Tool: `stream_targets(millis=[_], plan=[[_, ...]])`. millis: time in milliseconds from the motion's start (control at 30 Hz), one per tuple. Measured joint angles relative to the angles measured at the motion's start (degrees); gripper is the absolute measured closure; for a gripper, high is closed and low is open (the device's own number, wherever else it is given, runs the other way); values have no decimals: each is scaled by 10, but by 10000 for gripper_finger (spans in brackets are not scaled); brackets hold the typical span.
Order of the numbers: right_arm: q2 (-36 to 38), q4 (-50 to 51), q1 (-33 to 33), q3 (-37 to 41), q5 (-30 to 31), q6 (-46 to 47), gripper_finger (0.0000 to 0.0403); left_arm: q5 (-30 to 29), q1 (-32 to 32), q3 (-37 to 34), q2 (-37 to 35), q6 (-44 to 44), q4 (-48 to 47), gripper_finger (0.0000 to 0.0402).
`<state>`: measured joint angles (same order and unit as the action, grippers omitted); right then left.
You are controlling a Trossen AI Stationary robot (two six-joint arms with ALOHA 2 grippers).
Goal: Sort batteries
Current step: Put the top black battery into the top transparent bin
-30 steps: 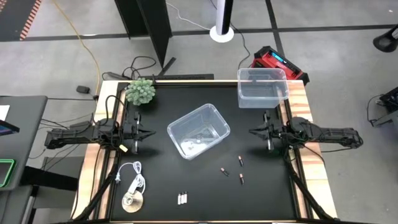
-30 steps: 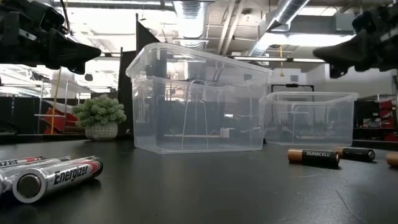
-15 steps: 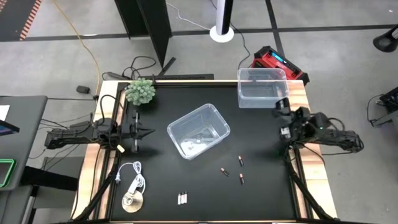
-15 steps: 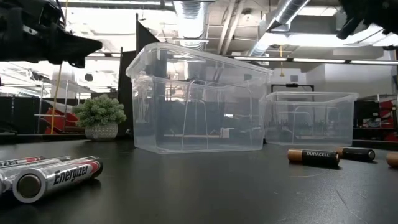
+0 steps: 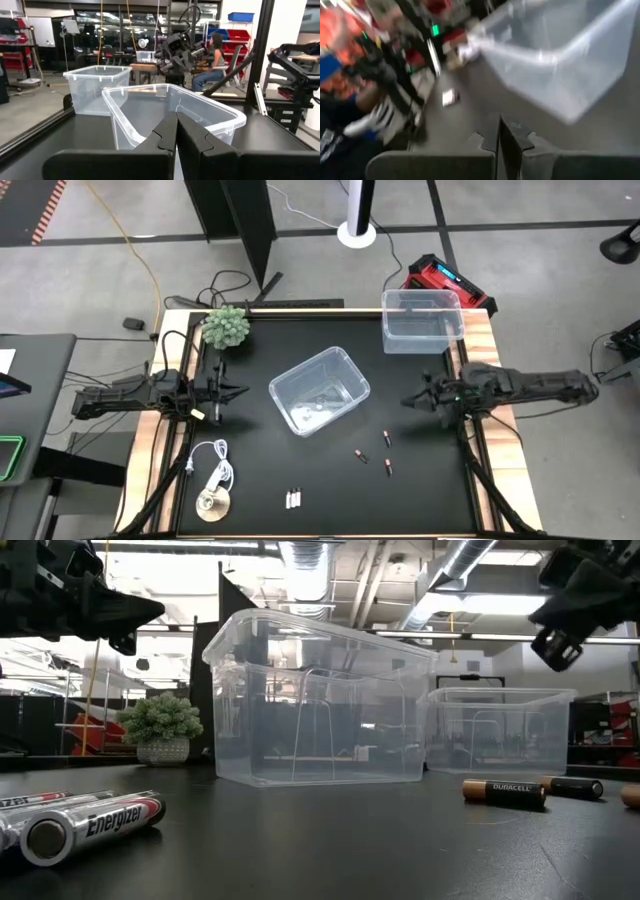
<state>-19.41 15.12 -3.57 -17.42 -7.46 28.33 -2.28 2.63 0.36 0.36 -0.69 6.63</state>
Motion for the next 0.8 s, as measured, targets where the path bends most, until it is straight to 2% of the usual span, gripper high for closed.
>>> stream_targets(millis=[233, 633, 800], plan=[[-155, 52, -76, -50, 75, 69, 358, 0, 0, 0, 0, 0, -24, 397], [-428, 62, -168, -138, 150, 216, 237, -1, 0, 0, 0, 0, -26, 397], [-518, 131, -181, -192, 164, 282, 208, -1, 0, 0, 0, 0, -27, 397]])
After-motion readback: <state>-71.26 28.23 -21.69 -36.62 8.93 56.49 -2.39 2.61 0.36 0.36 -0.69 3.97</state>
